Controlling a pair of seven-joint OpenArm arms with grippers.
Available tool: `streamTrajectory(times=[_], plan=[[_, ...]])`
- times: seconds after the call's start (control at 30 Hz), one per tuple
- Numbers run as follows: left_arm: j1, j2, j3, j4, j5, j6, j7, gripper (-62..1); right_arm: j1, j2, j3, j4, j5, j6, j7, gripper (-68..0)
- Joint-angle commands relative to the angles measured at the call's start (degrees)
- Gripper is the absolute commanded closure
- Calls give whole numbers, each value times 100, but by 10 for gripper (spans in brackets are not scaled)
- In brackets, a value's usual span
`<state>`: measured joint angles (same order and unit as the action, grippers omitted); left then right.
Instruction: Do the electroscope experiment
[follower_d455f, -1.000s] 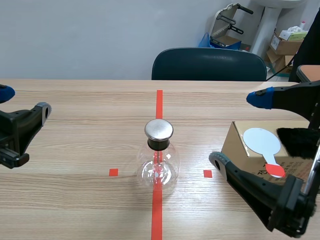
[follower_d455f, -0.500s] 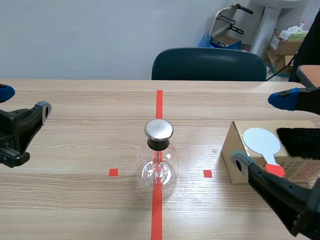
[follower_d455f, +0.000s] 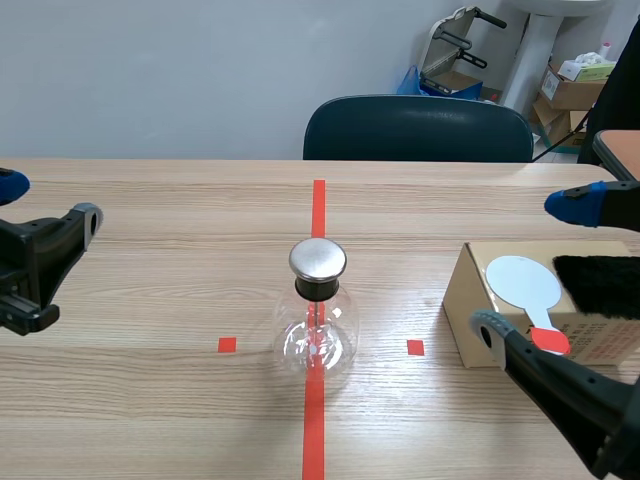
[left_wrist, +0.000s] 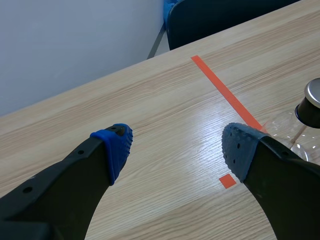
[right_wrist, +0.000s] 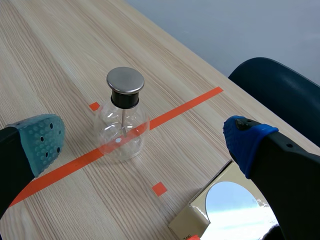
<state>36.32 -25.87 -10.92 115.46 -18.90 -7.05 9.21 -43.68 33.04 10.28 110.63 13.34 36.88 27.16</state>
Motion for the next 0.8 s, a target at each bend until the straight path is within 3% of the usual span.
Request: streamTrajectory(times=[0.0, 0.77], plan=[[-31, 28, 0, 76, 4, 2, -59, -407, 52, 59, 28, 44, 87, 4, 129, -679], [-31, 28, 2, 76, 4, -13, -57, -407, 68, 59, 28, 44, 83, 2, 63, -679]])
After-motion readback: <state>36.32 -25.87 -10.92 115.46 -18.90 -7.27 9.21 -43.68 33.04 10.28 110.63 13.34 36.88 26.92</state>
